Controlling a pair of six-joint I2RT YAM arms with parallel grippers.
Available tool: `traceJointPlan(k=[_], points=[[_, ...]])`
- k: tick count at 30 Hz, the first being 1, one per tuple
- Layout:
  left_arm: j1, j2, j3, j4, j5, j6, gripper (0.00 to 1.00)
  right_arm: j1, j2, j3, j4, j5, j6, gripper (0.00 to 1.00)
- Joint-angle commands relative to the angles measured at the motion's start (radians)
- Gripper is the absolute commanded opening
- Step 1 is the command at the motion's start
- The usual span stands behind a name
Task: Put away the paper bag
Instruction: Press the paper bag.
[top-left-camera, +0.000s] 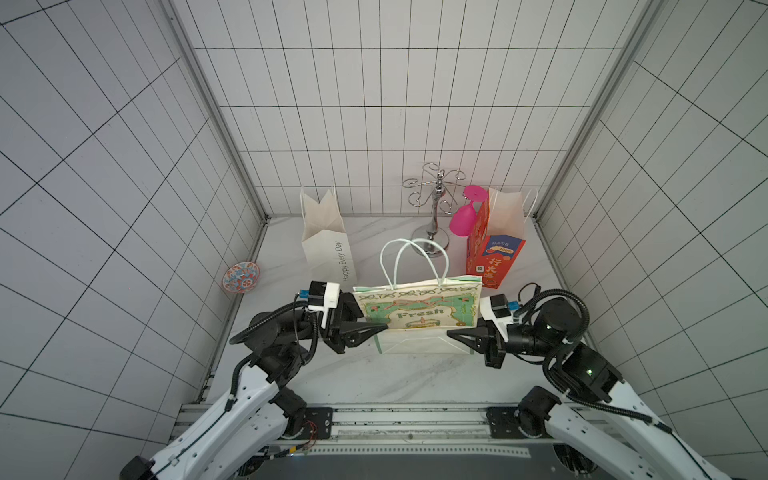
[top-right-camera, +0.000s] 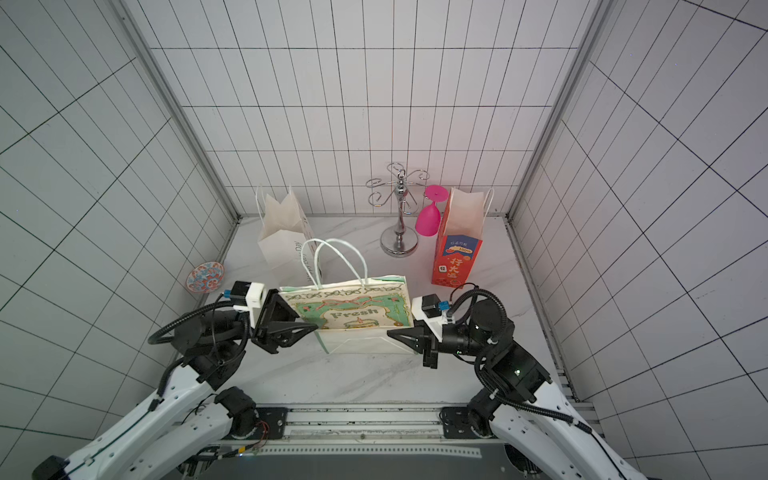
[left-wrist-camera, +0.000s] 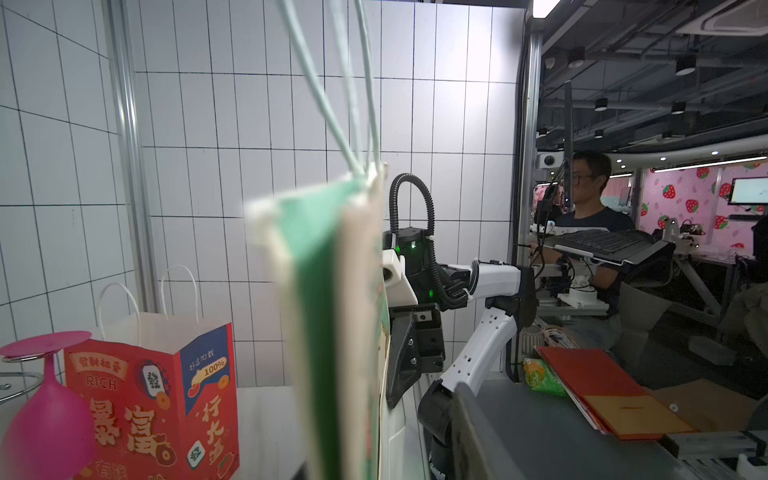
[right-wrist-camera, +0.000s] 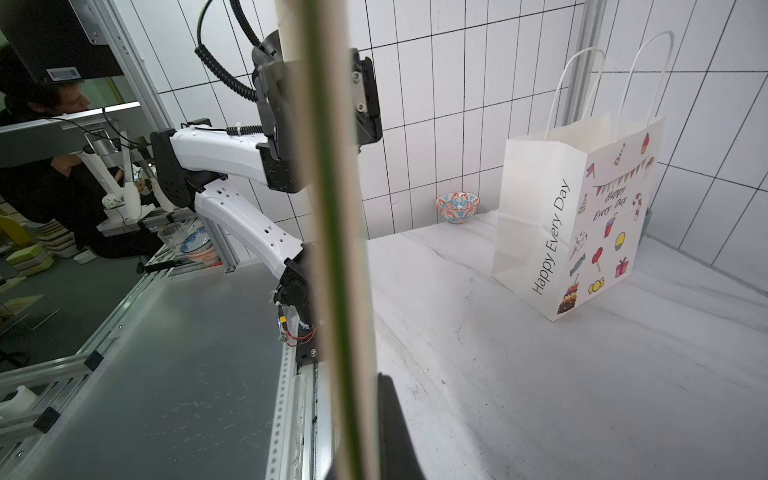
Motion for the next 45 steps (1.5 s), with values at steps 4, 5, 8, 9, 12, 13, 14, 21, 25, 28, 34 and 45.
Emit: traceJointPlan(k=[4,5,8,9,12,13,14,21,25,28,34,45], points=[[-0.001,0.019,0.039,-0.005,-0.072,-0.031,0.00,0.005,-0.006,-0.051,-0.017,0.019,-0.020,0.00],[-0.002,0.019,0.038,-0.003,-0.082,-0.034,0.00,0.005,-0.007,-0.052,-0.020,0.022,-0.020,0.00],[0.000,0.012,0.039,-0.016,-0.132,-0.040,0.59,0.006,-0.017,-0.064,-0.028,0.032,-0.020,0.00],[0.000,0.010,0.040,-0.015,-0.139,-0.039,0.62,0.006,-0.020,-0.069,-0.028,0.035,-0.019,0.00],[0.000,0.006,0.050,-0.009,-0.169,-0.046,0.51,0.006,-0.028,-0.087,-0.028,0.040,-0.009,0.00],[-0.001,0.012,0.056,0.004,-0.164,-0.052,0.30,0.006,-0.031,-0.092,-0.028,0.040,-0.006,0.00],[0.000,0.018,0.063,0.014,-0.161,-0.062,0.00,0.006,-0.033,-0.092,-0.026,0.039,-0.001,0.00],[0.004,0.016,0.071,-0.102,-0.251,0.000,0.77,0.006,-0.034,-0.078,-0.013,0.057,0.056,0.00],[0.004,-0.036,0.058,-0.303,-0.561,0.134,0.98,0.006,-0.006,-0.077,-0.014,0.195,0.199,0.00],[0.016,-0.083,0.035,-0.472,-0.890,0.255,0.98,0.007,0.072,-0.082,-0.039,0.318,0.356,0.00],[0.108,-0.114,-0.008,-0.625,-1.168,0.215,0.98,0.043,0.363,-0.020,-0.029,0.310,0.504,0.00],[0.245,-0.138,-0.065,-0.650,-1.083,0.102,0.98,-0.093,0.661,-0.090,0.347,0.075,0.728,0.00]])
